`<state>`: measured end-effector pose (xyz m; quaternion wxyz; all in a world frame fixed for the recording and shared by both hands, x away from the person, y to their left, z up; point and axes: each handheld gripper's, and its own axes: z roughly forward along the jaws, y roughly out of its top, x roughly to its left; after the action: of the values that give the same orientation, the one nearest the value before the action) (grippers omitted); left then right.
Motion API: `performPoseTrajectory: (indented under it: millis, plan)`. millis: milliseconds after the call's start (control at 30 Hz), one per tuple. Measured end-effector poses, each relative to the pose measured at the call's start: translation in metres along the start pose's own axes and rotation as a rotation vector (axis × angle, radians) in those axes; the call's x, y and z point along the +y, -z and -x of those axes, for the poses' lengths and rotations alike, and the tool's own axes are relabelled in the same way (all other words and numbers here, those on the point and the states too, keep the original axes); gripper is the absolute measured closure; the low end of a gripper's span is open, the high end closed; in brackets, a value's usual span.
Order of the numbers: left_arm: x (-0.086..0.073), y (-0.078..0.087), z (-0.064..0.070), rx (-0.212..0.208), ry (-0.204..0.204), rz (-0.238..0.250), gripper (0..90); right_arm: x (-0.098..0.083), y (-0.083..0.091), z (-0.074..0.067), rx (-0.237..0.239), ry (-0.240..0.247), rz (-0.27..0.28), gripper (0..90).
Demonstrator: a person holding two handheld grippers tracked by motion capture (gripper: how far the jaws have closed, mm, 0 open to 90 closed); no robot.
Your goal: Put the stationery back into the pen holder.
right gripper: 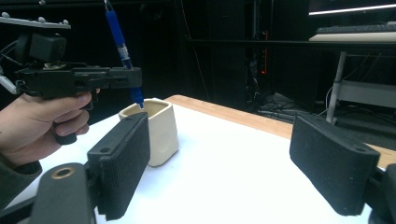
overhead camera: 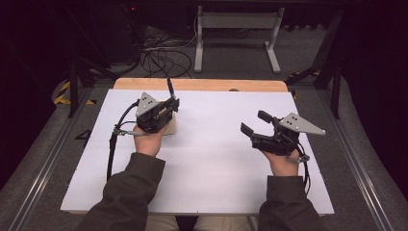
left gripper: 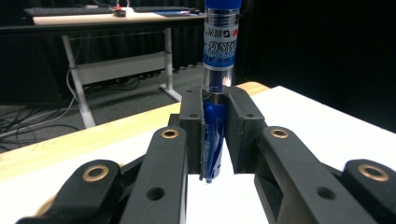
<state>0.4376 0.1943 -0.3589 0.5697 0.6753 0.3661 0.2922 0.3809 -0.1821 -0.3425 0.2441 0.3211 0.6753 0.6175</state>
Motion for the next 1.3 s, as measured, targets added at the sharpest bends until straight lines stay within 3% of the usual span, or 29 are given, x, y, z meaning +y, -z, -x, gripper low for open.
performPoseTrajectory:
  millis: [300,667,1300]
  plan:
    - [-0.007,0.002,-0.015,0.055,0.003,-0.023,78.5,0.000,0.000,0.000,-0.005,-0.002,-0.005,21.5]
    - [-0.020,0.003,-0.026,0.092,0.025,-0.054,78.4,-0.001,-0.001,0.000,-0.009,-0.002,-0.013,21.8]
    - [-0.033,-0.004,-0.031,0.083,0.041,-0.103,78.3,-0.001,-0.002,0.000,-0.012,-0.004,-0.018,21.8]
